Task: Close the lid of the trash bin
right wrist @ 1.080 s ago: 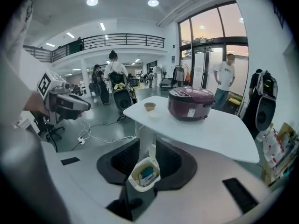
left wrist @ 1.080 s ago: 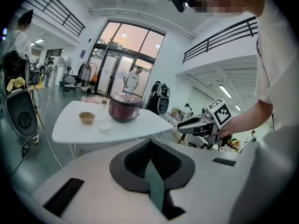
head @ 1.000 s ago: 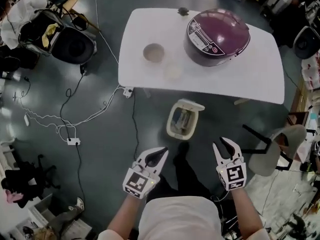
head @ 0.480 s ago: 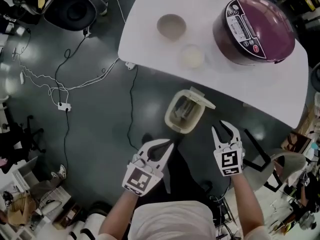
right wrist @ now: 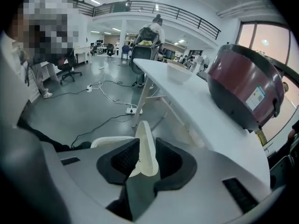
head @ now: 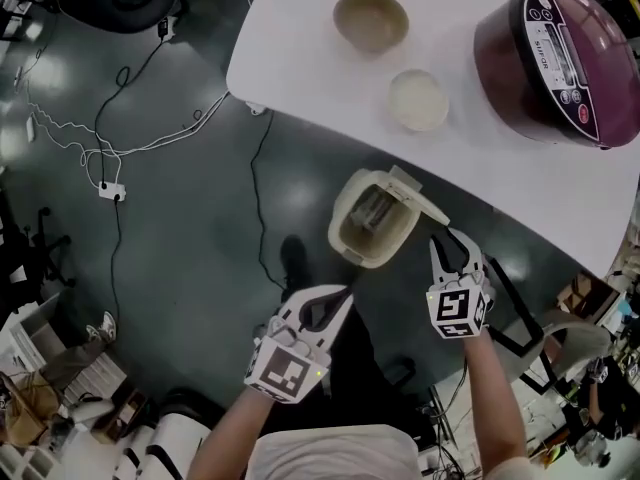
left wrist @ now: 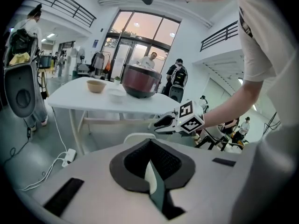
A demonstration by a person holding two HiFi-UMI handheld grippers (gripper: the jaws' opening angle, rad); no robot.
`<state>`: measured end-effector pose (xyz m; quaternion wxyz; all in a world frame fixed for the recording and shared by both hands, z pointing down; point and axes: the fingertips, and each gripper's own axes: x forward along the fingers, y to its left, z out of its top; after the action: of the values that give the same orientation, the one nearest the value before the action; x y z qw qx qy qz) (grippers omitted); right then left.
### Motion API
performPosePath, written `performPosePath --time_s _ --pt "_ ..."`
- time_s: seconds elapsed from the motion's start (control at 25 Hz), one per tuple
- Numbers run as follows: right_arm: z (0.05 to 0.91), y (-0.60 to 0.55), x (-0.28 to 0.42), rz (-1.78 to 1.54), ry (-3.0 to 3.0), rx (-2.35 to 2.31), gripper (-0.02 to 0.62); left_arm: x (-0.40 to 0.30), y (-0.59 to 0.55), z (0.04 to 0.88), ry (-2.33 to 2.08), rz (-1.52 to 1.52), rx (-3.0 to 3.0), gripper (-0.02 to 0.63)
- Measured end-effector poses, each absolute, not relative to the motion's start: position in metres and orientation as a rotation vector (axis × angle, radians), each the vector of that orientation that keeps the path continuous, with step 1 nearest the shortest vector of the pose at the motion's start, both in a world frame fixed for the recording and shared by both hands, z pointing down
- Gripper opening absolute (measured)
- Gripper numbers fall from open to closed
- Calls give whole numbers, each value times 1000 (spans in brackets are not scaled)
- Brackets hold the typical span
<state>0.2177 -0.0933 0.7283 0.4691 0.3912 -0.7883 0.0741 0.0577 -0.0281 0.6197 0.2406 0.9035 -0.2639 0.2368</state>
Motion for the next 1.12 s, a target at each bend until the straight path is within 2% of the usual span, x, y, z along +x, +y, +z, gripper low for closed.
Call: performPosePath --time_s 0.56,1.12 --pt "811 -124 220 158 -1825 811 127 55 -32 685 -627 659 2445 14" --pt "813 -96 192 161 -1870 805 89 42 -18 716 -630 682 2418 14"
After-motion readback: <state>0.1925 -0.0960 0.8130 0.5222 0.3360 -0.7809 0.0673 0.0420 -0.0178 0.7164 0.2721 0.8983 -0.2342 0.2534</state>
